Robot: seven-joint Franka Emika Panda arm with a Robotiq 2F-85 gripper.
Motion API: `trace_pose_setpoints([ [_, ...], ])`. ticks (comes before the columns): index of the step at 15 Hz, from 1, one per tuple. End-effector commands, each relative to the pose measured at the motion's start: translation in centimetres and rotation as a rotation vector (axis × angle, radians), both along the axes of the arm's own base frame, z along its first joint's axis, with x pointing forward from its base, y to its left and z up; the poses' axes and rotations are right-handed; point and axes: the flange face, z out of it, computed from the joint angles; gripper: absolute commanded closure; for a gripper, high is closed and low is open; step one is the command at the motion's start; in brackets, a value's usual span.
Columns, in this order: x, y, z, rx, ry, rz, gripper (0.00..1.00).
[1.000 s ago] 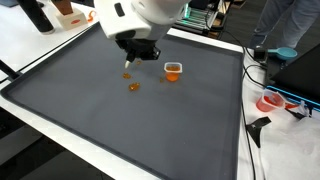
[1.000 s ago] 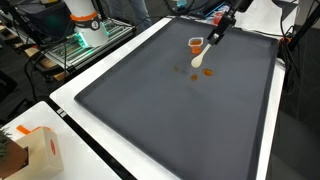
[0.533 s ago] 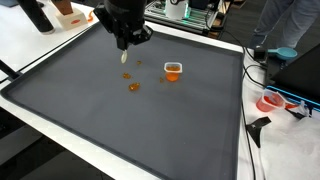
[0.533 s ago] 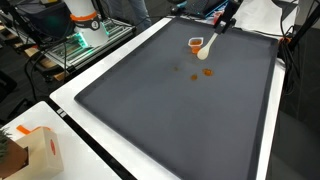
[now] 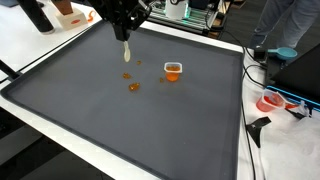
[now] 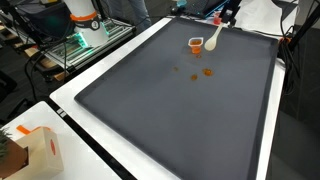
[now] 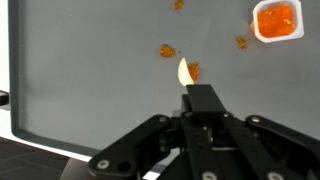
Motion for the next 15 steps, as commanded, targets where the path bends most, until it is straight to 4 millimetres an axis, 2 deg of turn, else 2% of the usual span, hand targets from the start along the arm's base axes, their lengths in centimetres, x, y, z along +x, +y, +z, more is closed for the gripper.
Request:
trace_pose_setpoints([
  [1, -1.3, -0.4, 1.3, 0.076, -0.035, 0.022, 0.97],
  [2, -1.4, -0.3, 1.6, 0.071, -0.058, 0.033, 0.97],
  [3, -0.2, 0.0, 1.2, 0.041, -0.039, 0.015, 0.87],
  [9, -0.6, 0.0, 1.8, 0.046, -0.06, 0.023, 0.87],
  [10, -0.7, 0.0, 1.7, 0.046, -0.059, 0.023, 0.97],
  [15, 0.6, -4.1, 1.0, 0.253, -0.042, 0.059, 0.97],
])
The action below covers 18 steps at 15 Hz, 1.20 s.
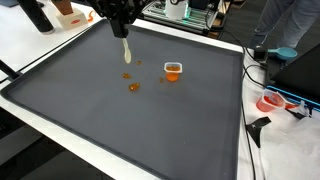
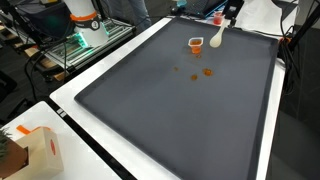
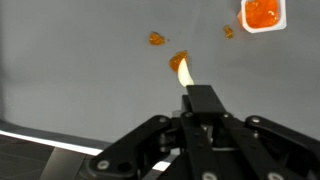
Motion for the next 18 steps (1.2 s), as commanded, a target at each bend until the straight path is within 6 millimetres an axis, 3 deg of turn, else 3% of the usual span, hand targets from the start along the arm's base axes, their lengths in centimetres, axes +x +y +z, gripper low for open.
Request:
trace_pose_setpoints([
  [1, 0.9, -3.2, -0.6, 0.182, 0.005, 0.04, 0.97],
  [8, 0.8, -8.5, -3.9, 0.52, 0.055, 0.074, 0.97],
  [18, 0.1, -11.8, -9.6, 0.749, 0.157, 0.046, 0.97],
])
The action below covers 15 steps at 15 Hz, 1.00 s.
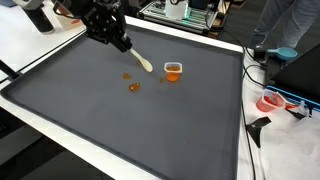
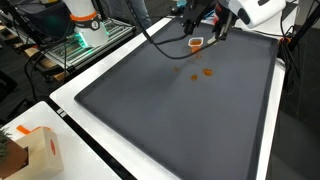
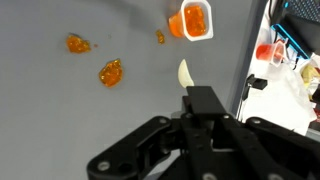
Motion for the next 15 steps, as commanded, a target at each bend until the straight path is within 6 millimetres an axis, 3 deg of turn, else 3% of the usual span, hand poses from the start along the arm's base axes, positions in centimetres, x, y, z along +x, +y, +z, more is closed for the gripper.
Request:
trace_pose_setpoints([
  [1, -0.6, -1.0, -1.5, 0.081, 0.04, 0.001, 0.97],
  [15, -1.4, -3.8, -6.0, 0.151, 0.133, -0.037, 0.97],
])
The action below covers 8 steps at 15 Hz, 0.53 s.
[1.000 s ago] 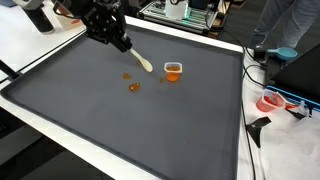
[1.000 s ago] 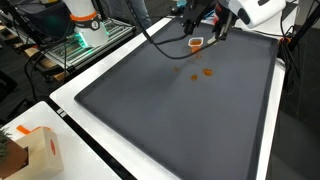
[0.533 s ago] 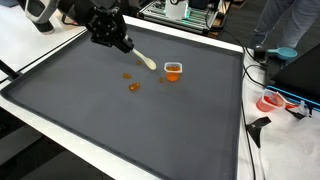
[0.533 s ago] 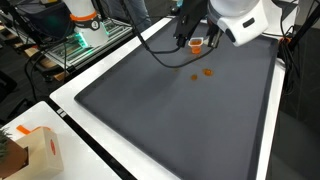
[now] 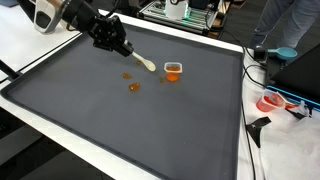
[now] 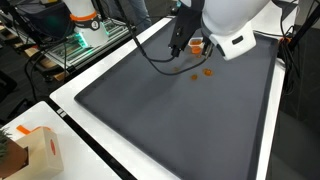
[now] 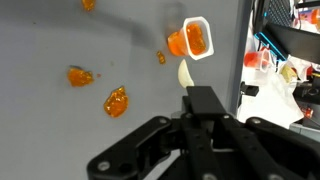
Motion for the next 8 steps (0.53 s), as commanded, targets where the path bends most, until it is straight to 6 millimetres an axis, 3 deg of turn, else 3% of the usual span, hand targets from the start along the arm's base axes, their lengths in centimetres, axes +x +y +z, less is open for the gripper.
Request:
trace_pose_setpoints([
  [1, -0.6, -0.9, -1.0, 0.035, 0.027, -0.018, 0.97],
  [8, -1.1, -2.1, -0.9, -0.02, 0.04, -0.053, 0.97],
])
